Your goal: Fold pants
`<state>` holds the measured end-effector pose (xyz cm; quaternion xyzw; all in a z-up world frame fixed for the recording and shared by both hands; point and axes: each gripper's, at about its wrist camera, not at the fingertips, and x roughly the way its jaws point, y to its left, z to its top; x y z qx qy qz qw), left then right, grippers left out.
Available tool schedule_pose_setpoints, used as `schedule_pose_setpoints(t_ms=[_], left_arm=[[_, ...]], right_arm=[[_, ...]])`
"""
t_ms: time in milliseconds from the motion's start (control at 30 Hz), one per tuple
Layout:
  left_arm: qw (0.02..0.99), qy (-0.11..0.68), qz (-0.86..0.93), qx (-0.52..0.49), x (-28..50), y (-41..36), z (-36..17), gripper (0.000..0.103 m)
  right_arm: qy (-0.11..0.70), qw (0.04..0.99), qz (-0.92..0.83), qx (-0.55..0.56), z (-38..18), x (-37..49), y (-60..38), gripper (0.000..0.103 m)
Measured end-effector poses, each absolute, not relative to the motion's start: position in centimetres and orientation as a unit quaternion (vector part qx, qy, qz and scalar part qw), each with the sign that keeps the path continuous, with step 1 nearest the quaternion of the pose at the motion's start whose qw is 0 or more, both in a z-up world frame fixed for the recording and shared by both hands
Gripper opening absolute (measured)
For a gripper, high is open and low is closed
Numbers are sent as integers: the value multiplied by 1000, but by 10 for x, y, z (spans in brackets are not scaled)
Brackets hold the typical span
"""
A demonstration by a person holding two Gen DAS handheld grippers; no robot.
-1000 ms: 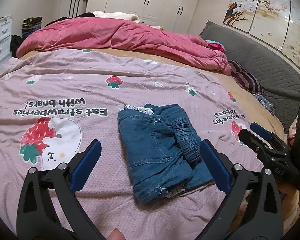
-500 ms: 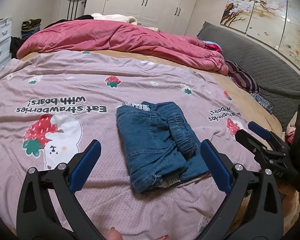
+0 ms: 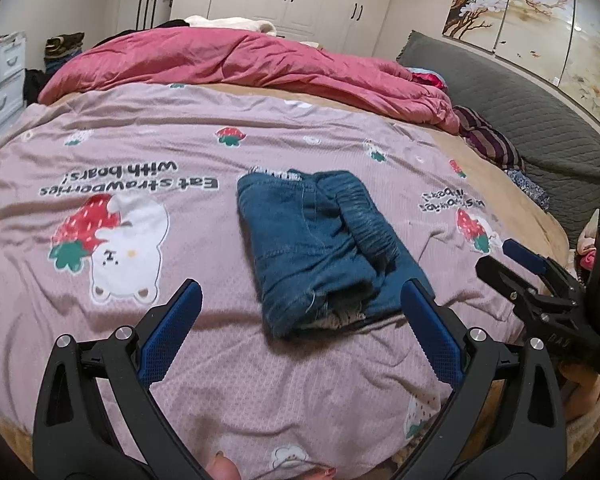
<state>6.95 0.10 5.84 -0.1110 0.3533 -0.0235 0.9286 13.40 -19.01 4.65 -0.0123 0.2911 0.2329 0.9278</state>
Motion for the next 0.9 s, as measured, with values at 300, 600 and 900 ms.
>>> schedule_pose_setpoints(t_ms=[300,600,900], left_arm=[[925,363,-22,-107,58,0,46,93],[924,365,-18,-116,50,5,35,93],[921,369,-15,-121,44,6,24,93]], right_arm=[[303,926,225,-17,34,123,-194,98],[310,925,216,-34,22,113,-191,98],[304,926,216,-60,14,103,-184,98]])
